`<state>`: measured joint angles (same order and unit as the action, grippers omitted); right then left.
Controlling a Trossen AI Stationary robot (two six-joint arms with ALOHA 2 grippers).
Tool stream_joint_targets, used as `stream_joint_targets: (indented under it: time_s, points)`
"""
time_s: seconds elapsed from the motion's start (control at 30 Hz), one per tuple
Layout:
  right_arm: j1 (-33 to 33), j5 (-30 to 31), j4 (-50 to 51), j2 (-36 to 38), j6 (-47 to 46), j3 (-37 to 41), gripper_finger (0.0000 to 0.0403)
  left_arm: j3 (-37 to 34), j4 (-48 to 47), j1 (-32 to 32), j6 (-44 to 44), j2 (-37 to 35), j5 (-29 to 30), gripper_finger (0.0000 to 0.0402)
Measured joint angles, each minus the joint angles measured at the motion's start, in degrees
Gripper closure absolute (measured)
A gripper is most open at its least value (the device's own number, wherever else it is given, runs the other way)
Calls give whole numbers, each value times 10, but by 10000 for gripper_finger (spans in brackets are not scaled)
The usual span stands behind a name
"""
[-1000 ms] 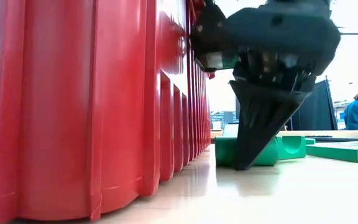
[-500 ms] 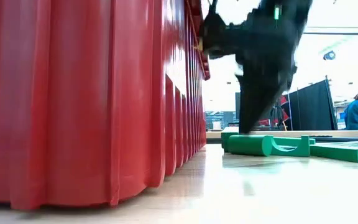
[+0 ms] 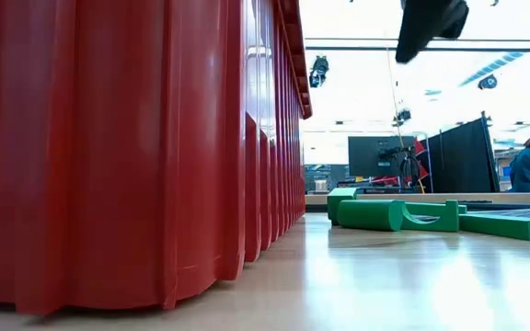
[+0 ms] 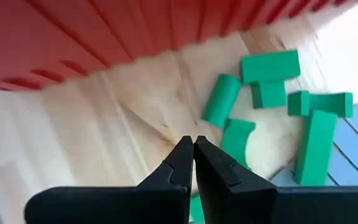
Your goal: Sort blocks
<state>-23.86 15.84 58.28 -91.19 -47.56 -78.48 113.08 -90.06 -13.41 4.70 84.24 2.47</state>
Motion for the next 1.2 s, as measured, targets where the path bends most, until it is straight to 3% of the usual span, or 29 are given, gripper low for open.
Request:
stream_joint_targets:
  time_s: [0.17,0.37,0.53,0.7,0.9,1.2]
  points:
    - [4,0,-23,52,11,0,403,-1,1,-2,-19,-1,24,402]
    - [22,31,-156,131,86,0,403,-42,3,-32,-67,3,26,402]
    - [45,54,-237,180,148,0,403,-130,29,-84,-88,-4,7,402]
    - [62,54,-243,200,168,-1,403,-247,103,-154,-113,-30,-43,402]
    - [63,53,-243,198,172,-1,403,-364,175,-250,-148,-31,-46,402]
    - [67,52,-248,194,163,-1,403,-447,196,-330,-165,-20,-46,396]
